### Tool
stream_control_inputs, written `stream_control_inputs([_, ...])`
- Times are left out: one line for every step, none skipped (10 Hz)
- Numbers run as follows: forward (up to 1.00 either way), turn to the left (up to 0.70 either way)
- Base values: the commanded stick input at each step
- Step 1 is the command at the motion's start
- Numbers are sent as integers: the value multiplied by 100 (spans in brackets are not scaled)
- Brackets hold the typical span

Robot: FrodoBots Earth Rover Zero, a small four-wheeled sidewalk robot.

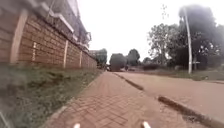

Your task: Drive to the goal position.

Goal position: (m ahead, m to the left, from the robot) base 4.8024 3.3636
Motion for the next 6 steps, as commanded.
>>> stream_control_inputs([50, 0])
stream_control_inputs([50, 0])
stream_control_inputs([50, 0])
stream_control_inputs([50, 0])
stream_control_inputs([50, 0])
stream_control_inputs([50, 0])
